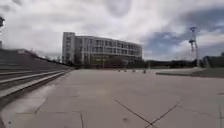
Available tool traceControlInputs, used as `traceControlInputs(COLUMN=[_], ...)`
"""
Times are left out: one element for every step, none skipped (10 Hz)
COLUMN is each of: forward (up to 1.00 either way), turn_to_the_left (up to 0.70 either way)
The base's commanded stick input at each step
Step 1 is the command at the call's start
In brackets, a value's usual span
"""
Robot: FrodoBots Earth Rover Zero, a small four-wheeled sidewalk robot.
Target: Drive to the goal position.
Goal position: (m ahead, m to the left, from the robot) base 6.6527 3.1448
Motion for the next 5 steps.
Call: traceControlInputs(forward=[0.0, 0.0, 0.0, 0.0, 0.0], turn_to_the_left=[-0.96, -1.0, -1.0, -1.0, -1.0])
